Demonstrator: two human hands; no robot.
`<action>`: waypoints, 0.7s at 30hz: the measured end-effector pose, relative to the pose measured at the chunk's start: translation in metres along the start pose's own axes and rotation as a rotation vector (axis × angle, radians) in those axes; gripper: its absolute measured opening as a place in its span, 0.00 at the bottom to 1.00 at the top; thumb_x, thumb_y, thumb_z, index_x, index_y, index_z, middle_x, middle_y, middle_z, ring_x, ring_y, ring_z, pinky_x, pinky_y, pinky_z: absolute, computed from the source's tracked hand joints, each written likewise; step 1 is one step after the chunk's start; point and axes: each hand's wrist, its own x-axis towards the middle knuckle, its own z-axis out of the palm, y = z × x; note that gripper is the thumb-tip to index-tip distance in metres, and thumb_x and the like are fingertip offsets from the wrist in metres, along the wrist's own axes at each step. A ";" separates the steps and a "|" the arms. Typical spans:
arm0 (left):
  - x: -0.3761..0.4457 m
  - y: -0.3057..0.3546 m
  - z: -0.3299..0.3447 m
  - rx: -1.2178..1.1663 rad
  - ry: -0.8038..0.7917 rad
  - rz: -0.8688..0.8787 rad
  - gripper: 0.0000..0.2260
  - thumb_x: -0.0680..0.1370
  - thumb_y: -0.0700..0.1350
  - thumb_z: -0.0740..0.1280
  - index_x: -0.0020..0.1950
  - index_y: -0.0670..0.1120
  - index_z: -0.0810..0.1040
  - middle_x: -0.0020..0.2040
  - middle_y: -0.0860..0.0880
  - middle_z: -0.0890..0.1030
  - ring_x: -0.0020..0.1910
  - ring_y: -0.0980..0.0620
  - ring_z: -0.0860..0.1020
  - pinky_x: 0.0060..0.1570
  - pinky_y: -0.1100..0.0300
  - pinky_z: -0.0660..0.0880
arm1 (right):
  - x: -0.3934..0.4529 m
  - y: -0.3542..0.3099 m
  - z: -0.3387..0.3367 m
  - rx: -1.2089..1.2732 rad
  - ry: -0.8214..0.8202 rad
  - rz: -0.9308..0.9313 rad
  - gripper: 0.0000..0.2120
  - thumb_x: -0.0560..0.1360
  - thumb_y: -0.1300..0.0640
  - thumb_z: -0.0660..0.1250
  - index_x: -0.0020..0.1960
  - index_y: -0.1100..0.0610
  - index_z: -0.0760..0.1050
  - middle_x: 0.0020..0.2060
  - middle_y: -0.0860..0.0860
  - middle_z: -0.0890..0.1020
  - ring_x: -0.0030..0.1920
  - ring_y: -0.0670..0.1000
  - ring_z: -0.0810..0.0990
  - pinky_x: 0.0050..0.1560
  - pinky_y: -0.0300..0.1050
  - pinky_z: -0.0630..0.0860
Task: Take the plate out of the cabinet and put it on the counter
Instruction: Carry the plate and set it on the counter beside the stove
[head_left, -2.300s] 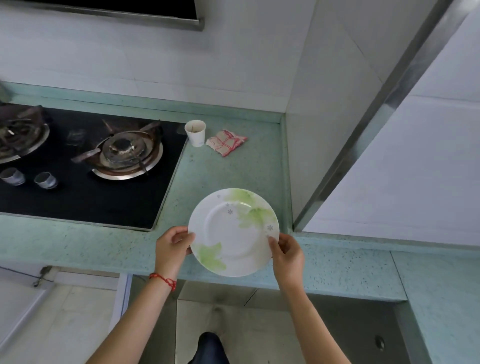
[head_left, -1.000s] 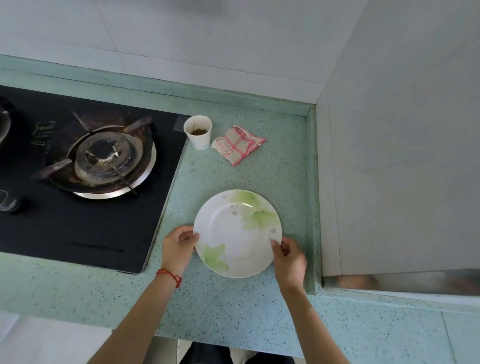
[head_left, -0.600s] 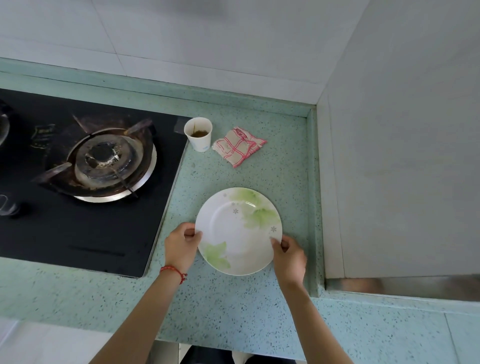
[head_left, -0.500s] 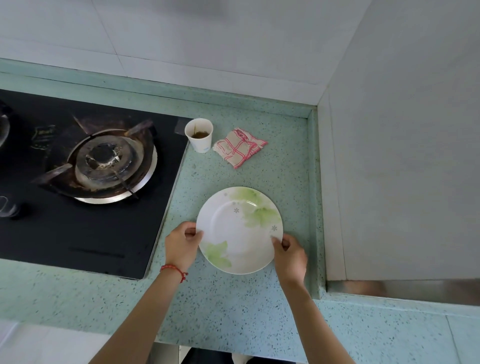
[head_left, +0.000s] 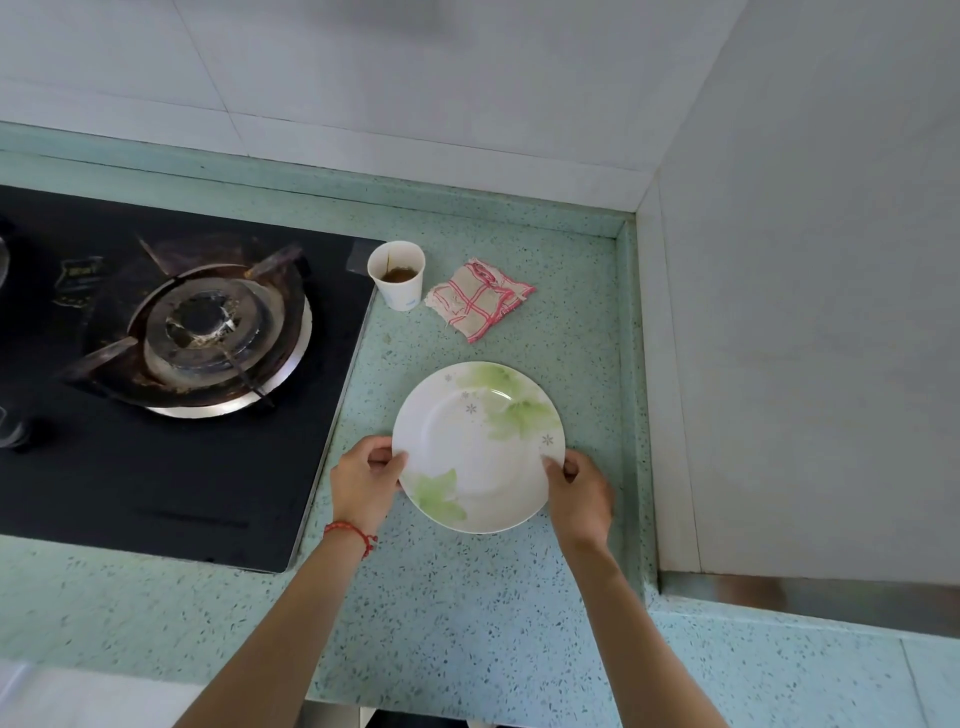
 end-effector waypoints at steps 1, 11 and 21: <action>0.000 -0.001 0.000 0.001 0.004 0.004 0.08 0.71 0.35 0.69 0.50 0.40 0.79 0.39 0.46 0.79 0.40 0.46 0.80 0.32 0.62 0.81 | 0.000 0.000 0.000 0.007 -0.001 -0.006 0.04 0.76 0.53 0.62 0.45 0.51 0.74 0.35 0.45 0.77 0.35 0.43 0.74 0.32 0.38 0.68; -0.006 0.001 0.001 0.053 0.019 0.064 0.09 0.72 0.37 0.68 0.52 0.39 0.78 0.40 0.46 0.79 0.40 0.46 0.79 0.36 0.57 0.82 | -0.002 0.003 -0.001 0.034 -0.017 -0.044 0.05 0.76 0.54 0.62 0.47 0.54 0.75 0.37 0.47 0.79 0.38 0.46 0.76 0.36 0.38 0.71; -0.024 0.000 -0.009 -0.020 -0.034 0.032 0.08 0.72 0.35 0.68 0.50 0.42 0.78 0.38 0.49 0.79 0.41 0.45 0.80 0.47 0.46 0.80 | -0.024 0.005 -0.010 0.021 -0.022 -0.097 0.03 0.76 0.60 0.62 0.48 0.55 0.74 0.37 0.44 0.77 0.39 0.45 0.76 0.35 0.35 0.70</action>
